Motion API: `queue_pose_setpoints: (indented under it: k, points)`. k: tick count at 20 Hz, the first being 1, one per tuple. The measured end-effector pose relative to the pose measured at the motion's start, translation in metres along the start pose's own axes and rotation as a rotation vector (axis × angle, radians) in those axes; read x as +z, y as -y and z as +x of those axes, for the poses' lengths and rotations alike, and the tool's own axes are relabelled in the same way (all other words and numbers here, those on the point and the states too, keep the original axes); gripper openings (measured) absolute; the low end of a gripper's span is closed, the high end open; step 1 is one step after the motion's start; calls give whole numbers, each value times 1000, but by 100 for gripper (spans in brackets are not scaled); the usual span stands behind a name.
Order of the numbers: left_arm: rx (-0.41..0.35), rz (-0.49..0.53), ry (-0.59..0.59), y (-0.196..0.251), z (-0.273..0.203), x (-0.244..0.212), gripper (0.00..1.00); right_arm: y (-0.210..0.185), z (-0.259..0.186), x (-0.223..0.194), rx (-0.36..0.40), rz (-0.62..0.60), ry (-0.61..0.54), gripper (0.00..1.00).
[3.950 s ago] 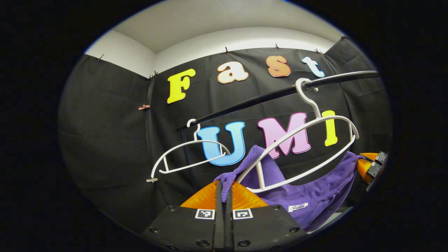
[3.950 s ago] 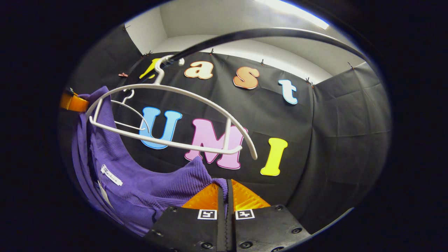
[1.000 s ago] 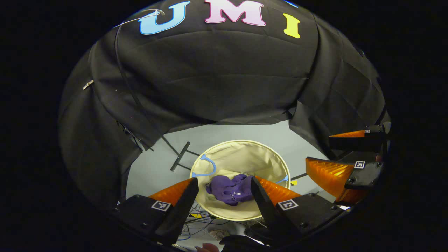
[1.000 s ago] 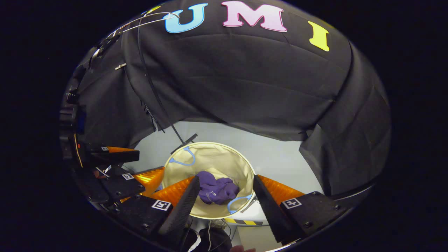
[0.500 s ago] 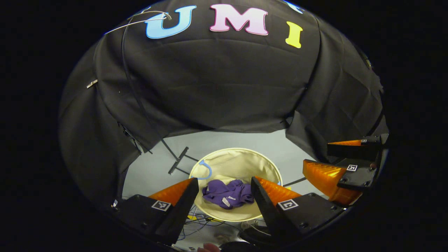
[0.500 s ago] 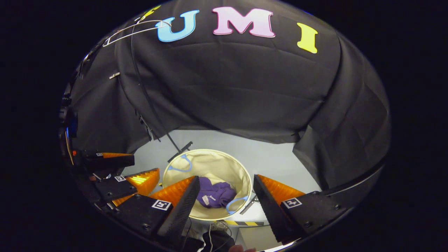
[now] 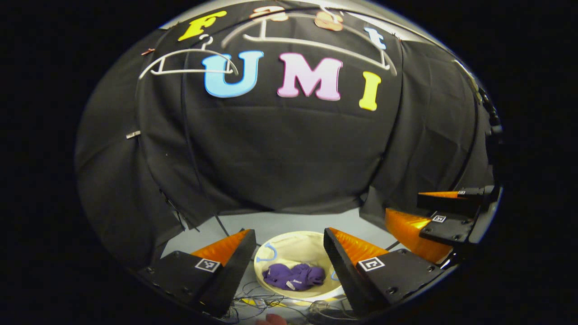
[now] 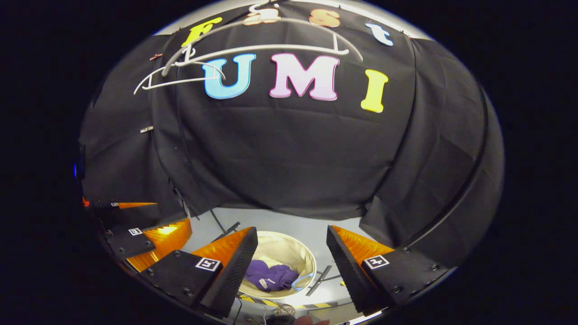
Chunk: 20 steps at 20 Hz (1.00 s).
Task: Grasp the clothes on the hanger with both hands and then place them into the laundry hamper below.
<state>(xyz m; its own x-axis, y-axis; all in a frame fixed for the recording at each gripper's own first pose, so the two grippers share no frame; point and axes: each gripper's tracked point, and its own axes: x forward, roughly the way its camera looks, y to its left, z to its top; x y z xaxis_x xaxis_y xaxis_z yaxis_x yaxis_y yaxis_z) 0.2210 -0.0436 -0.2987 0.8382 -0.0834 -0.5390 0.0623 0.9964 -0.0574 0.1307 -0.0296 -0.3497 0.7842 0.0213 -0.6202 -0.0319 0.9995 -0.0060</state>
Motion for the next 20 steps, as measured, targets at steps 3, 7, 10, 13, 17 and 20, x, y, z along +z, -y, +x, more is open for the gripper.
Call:
queue_pose_setpoints:
  k: [3, 7, 10, 13, 17, 20]
  points:
    - [10, -6, 109, -15, -46, 31, 95, -14, -40, 30, -11, 39, 74, 99]
    - [18, 13, 243, -18, -108, 73, 96, -25, -93, 78, -28, 53, 205, 99]
    - [17, 21, 333, -22, -156, 97, 96, -28, -134, 113, -44, 25, 322, 99]
    - [17, 8, 401, -22, -189, 117, 96, -30, -169, 137, -47, 17, 407, 100]
    - [40, 17, 469, -28, -219, 143, 97, -27, -200, 167, -45, 41, 483, 98]
    - [62, 23, 515, -29, -237, 159, 96, -25, -214, 182, -45, 33, 514, 100]
